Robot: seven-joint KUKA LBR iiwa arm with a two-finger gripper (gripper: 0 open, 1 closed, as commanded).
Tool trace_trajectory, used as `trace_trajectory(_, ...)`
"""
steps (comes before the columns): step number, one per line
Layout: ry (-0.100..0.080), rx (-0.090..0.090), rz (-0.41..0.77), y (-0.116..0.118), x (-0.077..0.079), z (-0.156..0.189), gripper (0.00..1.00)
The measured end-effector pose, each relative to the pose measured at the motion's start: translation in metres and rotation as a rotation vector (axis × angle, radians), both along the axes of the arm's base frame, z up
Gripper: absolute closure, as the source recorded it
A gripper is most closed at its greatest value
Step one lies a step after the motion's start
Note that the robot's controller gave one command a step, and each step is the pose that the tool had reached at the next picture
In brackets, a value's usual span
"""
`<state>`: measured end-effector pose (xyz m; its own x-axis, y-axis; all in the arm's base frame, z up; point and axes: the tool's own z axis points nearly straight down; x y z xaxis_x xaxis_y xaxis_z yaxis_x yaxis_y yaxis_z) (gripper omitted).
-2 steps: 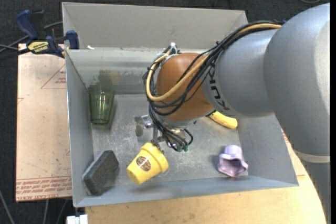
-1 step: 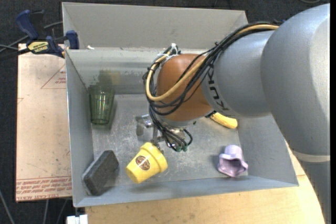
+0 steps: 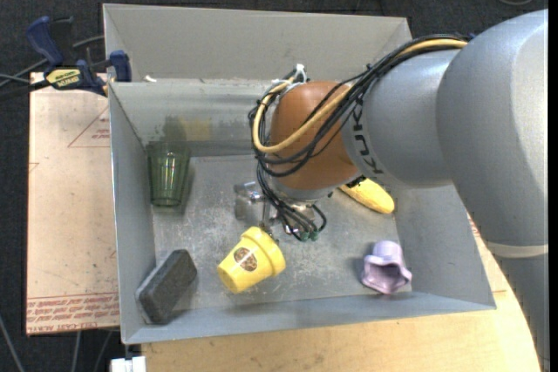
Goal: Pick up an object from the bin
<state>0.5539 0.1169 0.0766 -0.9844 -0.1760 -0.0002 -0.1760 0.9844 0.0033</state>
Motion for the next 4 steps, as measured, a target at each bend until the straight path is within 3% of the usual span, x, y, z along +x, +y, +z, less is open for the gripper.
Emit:
trace_trajectory(1, -0.001, -0.001, -0.162, -0.018, -0.034, 0.001, 0.0)
trace_trajectory(2, 0.003, -0.001, -0.282, -0.015, -0.051, -0.002, 0.0)
trace_trajectory(3, 0.001, 0.0, -0.08, -0.018, -0.053, -0.001, 0.0)
trace_trajectory(4, -0.015, 0.002, -0.074, 0.025, -0.061, -0.003, 0.0)
